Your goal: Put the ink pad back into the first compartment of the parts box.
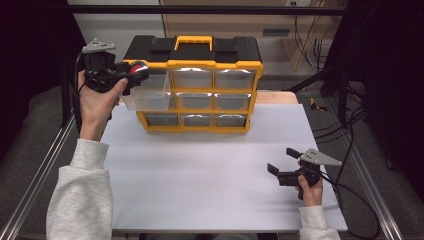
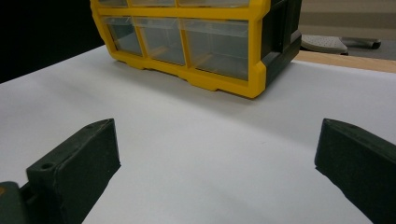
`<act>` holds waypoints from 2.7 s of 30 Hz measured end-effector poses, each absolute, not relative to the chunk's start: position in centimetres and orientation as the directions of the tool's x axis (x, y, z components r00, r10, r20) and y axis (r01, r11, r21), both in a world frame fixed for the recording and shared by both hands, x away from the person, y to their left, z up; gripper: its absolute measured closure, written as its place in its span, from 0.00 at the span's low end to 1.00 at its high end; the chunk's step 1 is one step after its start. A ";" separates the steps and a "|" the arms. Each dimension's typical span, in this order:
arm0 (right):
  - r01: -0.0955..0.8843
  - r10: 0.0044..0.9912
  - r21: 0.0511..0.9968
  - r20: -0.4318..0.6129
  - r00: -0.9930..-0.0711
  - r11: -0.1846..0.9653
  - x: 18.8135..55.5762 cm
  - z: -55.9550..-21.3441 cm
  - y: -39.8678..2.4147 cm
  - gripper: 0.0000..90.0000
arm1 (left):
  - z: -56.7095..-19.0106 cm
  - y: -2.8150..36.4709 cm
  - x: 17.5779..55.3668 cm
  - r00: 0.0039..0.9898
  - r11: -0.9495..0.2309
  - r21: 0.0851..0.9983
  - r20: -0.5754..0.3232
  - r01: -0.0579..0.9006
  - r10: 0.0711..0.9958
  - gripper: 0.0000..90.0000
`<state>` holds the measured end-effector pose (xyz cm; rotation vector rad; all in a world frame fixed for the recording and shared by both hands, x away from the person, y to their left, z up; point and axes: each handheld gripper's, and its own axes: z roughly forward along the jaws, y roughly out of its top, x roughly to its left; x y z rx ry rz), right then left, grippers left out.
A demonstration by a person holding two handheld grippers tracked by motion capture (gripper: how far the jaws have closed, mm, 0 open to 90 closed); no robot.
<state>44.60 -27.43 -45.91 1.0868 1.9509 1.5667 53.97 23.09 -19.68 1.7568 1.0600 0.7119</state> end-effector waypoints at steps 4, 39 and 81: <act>0.315 0.776 0.947 0.152 -0.612 0.063 44.6 -45.9 -27.4 0.00 | -19.9 23.1 54.1 0.455 -0.193 0.917 0.014 0.350 0.890 0.33; 0.313 0.773 0.947 0.148 -0.617 0.069 44.7 -46.0 -27.4 0.00 | -23.0 23.0 55.4 0.452 -0.239 0.879 0.030 0.412 0.892 0.33; 0.315 0.775 0.947 0.156 -0.613 0.059 44.6 -45.9 -27.4 0.00 | -26.8 26.1 47.1 0.652 -0.117 0.978 -0.026 0.175 0.757 0.00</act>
